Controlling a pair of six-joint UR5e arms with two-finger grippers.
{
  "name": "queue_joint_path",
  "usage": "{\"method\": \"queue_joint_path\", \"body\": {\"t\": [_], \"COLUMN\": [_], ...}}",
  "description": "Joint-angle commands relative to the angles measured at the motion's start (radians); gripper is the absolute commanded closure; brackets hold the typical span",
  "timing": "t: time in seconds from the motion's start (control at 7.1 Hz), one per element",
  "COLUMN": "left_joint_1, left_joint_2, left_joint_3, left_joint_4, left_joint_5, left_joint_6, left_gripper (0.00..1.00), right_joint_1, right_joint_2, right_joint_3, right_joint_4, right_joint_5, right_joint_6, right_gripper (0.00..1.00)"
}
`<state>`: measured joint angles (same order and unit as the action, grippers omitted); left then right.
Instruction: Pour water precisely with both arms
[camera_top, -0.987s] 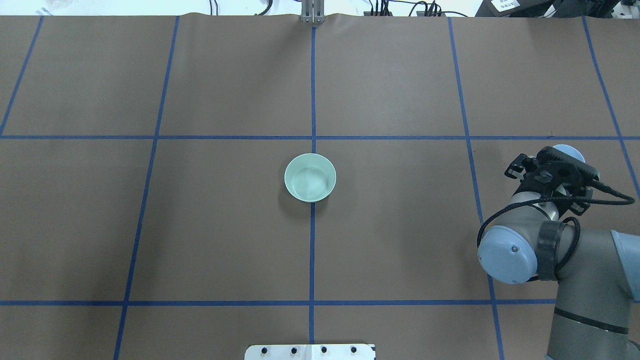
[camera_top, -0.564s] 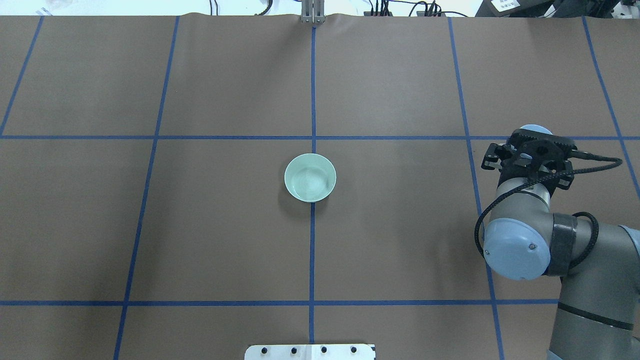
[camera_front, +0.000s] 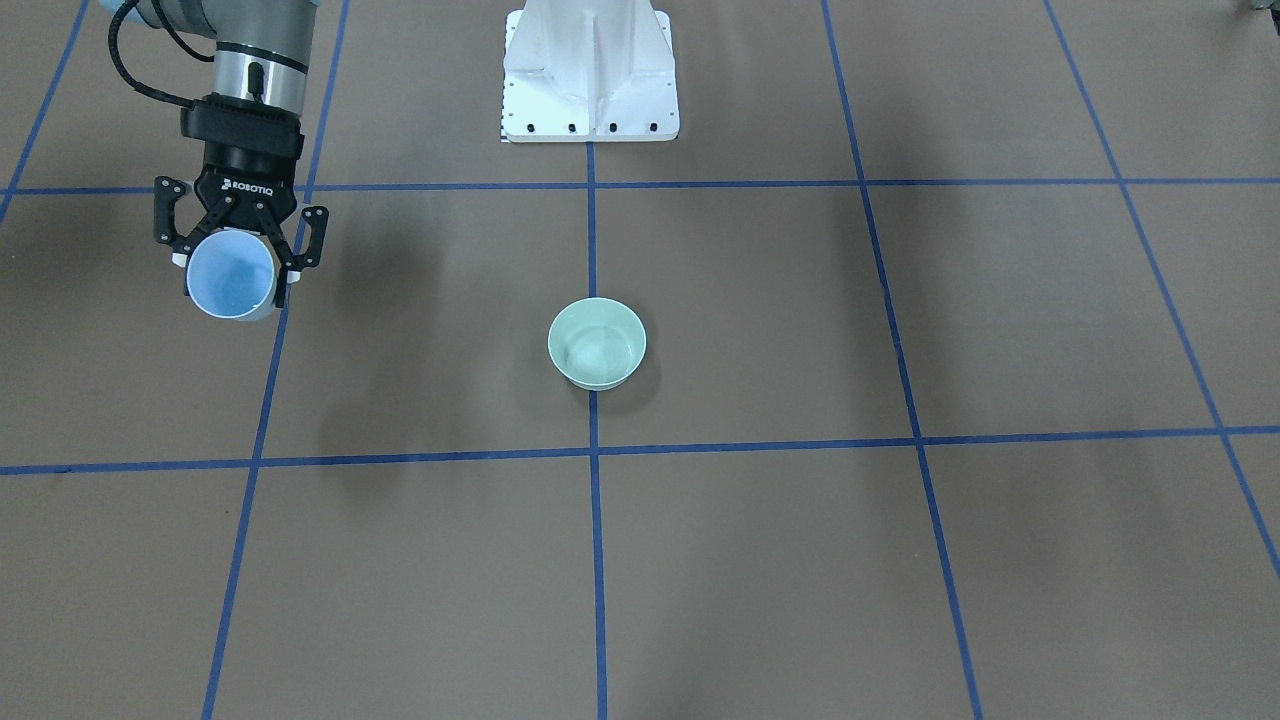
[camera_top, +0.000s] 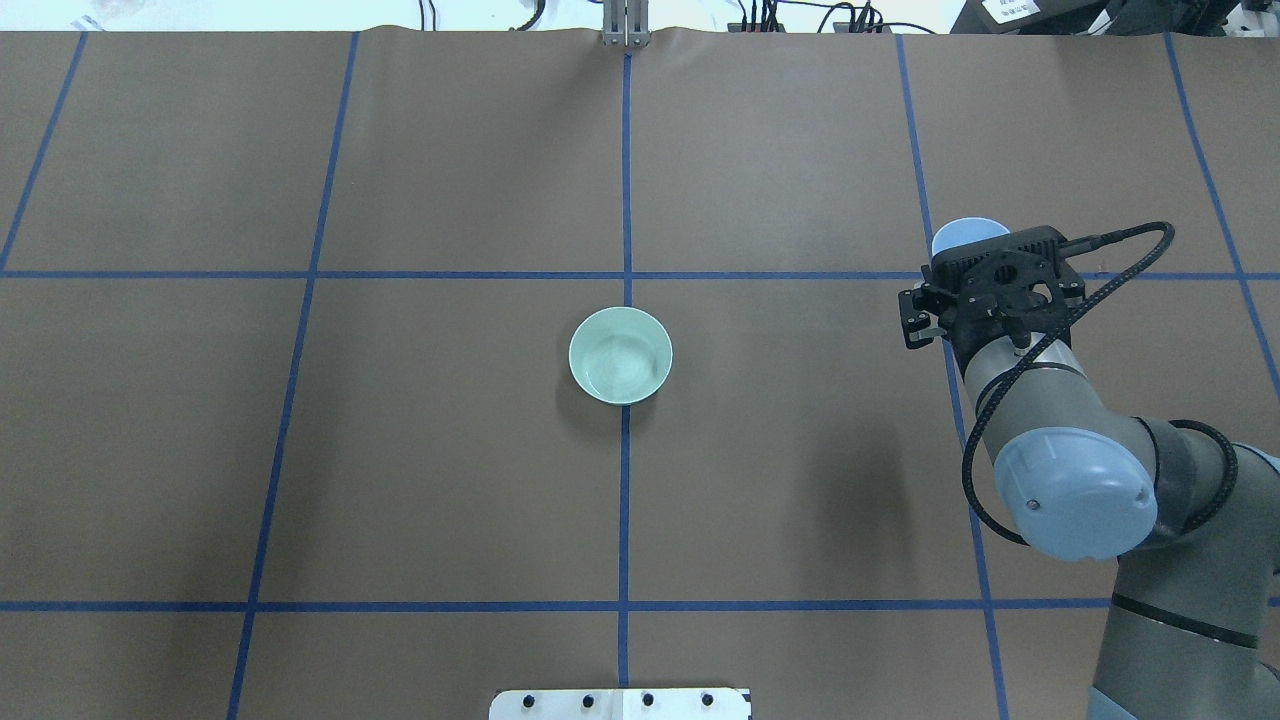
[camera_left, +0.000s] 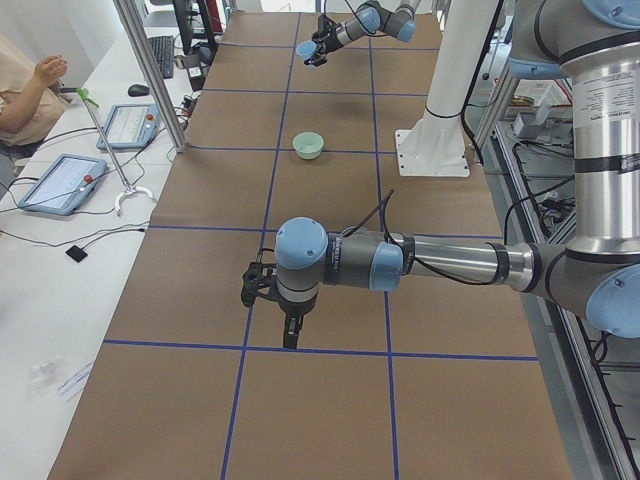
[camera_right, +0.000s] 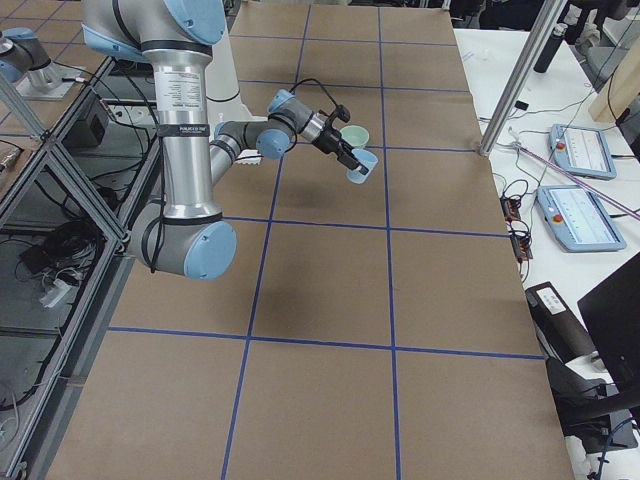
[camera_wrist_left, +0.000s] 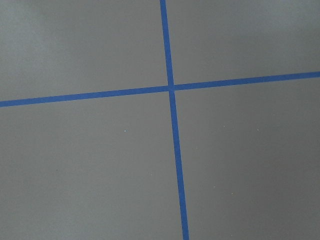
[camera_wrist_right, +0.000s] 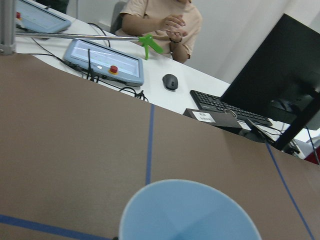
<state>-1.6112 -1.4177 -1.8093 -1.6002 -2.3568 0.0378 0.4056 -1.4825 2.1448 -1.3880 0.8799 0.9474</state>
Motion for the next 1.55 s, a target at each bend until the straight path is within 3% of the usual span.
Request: {"method": "queue_joint_path", "body": {"t": [0.0,0.14,0.28,0.56,0.85,0.99,1.41], "left_joint_1": [-0.021,-0.03,-0.03,-0.038,-0.045,-0.055,-0.073], "left_joint_2": [0.023,0.028,0.028,0.04,0.058,0.066,0.077], "left_joint_3": [-0.008,-0.01,-0.007,-0.009,-0.008,-0.009,-0.009], "left_joint_4": [-0.001,0.0,0.0,0.002,0.002,0.002,0.002], "left_joint_5": [-0.001,-0.001,-0.002,-0.007,-0.007,-0.009,-0.009], "left_joint_6": [0.001,0.001,0.001,0.001,0.001,0.001,0.001], "left_gripper": [0.0,0.0,0.0,0.0,0.0,0.0,0.0], "right_joint_1": [-0.007,-0.008,-0.008,-0.011,-0.007,-0.007,0.013], "right_joint_2": [0.034,0.085,0.106,0.146,0.247,0.319,0.421], "right_joint_3": [-0.066,-0.159,-0.204,-0.204,-0.226,-0.232,-0.264], "right_joint_4": [0.232,0.411,0.499,0.511,0.392,0.263,0.077], "right_joint_5": [0.05,0.127,0.195,0.385,0.484,0.504,0.598], "right_joint_6": [-0.155,-0.261,-0.339,-0.458,-0.573,-0.575,-0.573], "right_gripper": [1.0,1.0,1.0,1.0,1.0,1.0,1.0]}}
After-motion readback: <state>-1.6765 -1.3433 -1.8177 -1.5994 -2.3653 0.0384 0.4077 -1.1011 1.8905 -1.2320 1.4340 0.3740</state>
